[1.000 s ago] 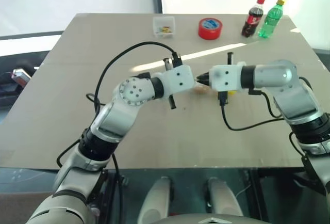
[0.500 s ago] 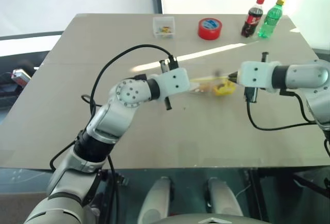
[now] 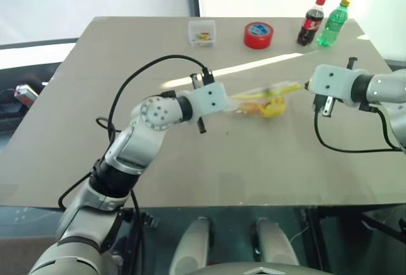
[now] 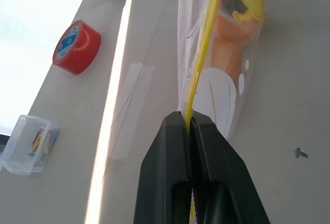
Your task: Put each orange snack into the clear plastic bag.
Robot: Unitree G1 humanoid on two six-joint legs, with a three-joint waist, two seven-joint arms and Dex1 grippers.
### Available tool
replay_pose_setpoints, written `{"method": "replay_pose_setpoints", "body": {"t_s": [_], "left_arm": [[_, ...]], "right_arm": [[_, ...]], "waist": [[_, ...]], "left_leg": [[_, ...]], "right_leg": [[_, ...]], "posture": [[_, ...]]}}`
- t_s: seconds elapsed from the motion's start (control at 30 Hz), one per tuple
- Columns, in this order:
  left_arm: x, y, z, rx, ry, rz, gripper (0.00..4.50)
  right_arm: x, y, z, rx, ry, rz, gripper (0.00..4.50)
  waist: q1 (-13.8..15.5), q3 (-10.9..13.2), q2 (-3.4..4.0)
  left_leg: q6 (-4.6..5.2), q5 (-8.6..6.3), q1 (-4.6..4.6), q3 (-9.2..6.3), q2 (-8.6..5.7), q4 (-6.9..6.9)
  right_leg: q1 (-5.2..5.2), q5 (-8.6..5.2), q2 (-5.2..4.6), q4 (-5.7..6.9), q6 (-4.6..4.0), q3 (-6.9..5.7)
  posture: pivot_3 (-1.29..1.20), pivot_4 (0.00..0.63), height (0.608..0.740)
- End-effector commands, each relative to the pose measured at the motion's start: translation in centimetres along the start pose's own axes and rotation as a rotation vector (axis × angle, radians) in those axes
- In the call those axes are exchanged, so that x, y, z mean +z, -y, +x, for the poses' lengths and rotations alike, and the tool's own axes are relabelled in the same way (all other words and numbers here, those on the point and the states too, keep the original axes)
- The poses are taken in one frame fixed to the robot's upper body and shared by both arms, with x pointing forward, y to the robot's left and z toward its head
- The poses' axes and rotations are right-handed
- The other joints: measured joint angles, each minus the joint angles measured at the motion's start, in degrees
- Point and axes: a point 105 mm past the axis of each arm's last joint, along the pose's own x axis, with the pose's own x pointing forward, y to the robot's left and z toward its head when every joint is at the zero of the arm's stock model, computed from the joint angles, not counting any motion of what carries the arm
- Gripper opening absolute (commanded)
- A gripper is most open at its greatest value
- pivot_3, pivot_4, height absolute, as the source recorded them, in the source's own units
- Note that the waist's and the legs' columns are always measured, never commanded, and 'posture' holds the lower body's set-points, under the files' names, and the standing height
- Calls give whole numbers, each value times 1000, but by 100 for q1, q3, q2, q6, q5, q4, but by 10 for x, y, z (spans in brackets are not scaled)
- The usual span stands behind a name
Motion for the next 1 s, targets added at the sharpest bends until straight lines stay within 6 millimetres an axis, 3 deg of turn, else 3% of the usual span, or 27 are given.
{"method": "replay_pose_setpoints", "body": {"t_s": [0.03,0.3,0.4,0.53,0.6,0.7,0.77,0.83,0.9,1.0], "left_arm": [[5,-12,-4,56,19,24,0],[2,-12,-2,61,21,22,0],[4,-13,-1,64,26,19,0],[5,-19,6,103,52,-49,0],[10,-30,20,153,89,-113,0],[22,-64,44,268,139,-206,0],[33,-94,50,343,172,-246,0],[43,-105,51,361,215,-269,0],[54,-104,52,332,264,-250,0],[64,-79,47,224,334,-196,0]], "right_arm": [[4,10,-10,-43,3,-40,51],[9,4,-6,-25,66,-115,51],[6,7,-7,-39,66,-122,868],[4,17,-5,-114,66,-93,2657],[2,21,-3,-138,61,-74,3653],[-1,25,-2,-157,48,-70,3653],[-7,33,-9,-188,21,-69,3653],[-12,39,-14,-210,-3,-69,3653],[-19,44,-23,-234,-29,-65,3653],[-27,46,-34,-251,-50,-34,3653]], "waist": [[1,0,0],[-4,0,0],[-1,0,0],[5,0,0],[20,0,0],[51,4,-7],[3,3,-6],[-10,5,-8],[-8,4,-5],[-2,2,-3]], "left_leg": [[0,0,0,0,0,0],[0,0,0,1,0,0],[0,0,0,0,0,0],[0,0,0,0,0,1],[0,0,0,-1,0,2],[0,1,-3,-11,-5,23],[0,0,-15,-11,-7,33],[0,0,-21,-6,-4,32],[0,0,-27,-4,-5,29],[-2,1,-50,-3,-4,29]], "right_leg": [[0,0,0,0,0,0],[0,0,0,0,0,0],[0,0,0,0,0,0],[0,0,0,1,0,0],[1,0,0,2,0,-1],[7,1,0,9,1,-10],[4,1,0,8,3,-11],[-6,1,1,5,3,-8],[-15,1,0,10,3,-6],[-36,1,-1,8,2,-5]], "posture": [[0,150,740],[0,150,740],[0,150,740],[0,150,740],[0,150,740],[0,150,740],[0,150,740],[0,150,740],[0,150,740],[0,150,740]]}}
